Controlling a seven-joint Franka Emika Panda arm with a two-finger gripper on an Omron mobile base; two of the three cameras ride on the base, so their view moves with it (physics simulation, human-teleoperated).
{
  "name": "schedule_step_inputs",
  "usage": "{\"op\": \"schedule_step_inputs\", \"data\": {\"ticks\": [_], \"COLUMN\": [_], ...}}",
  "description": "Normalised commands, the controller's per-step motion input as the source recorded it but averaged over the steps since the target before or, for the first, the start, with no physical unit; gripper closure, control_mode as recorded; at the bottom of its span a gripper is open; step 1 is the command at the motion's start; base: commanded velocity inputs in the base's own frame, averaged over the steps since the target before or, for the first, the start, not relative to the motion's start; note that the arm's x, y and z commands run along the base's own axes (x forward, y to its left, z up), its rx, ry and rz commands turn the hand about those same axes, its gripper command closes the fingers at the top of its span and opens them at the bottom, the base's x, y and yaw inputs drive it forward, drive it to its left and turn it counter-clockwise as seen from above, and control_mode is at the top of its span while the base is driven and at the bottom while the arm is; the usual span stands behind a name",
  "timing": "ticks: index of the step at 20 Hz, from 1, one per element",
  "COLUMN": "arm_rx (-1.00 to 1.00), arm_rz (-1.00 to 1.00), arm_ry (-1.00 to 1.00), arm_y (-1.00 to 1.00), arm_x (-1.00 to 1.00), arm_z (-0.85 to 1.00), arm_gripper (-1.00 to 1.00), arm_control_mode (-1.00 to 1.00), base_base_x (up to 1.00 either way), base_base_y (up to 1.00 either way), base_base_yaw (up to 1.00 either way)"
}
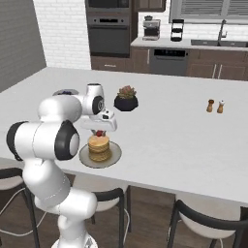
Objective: Take the strawberry from the fridge and place it on top of the pancake, located on the dining counter.
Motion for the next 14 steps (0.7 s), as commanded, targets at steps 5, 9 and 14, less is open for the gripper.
{"op": "schedule_step_inputs", "data": {"ticks": [5, 9, 14], "arm_rx": [0.00, 0.00, 0.00], "arm_rz": [0.00, 0.00, 0.00], "arm_ry": [0.00, 0.00, 0.00], "arm_y": [0.05, 0.09, 0.06], "arm_x": [0.05, 0.15, 0.02], "arm_z": [-0.20, -0.19, -0.18], "arm_gripper": [1.00, 1.00, 1.00], "arm_control_mode": [-1.00, -1.00, -1.00], "base_base_x": [0.00, 0.00, 0.00], "base_base_y": [0.00, 0.00, 0.00], "base_base_yaw": [0.00, 0.00, 0.00]}}
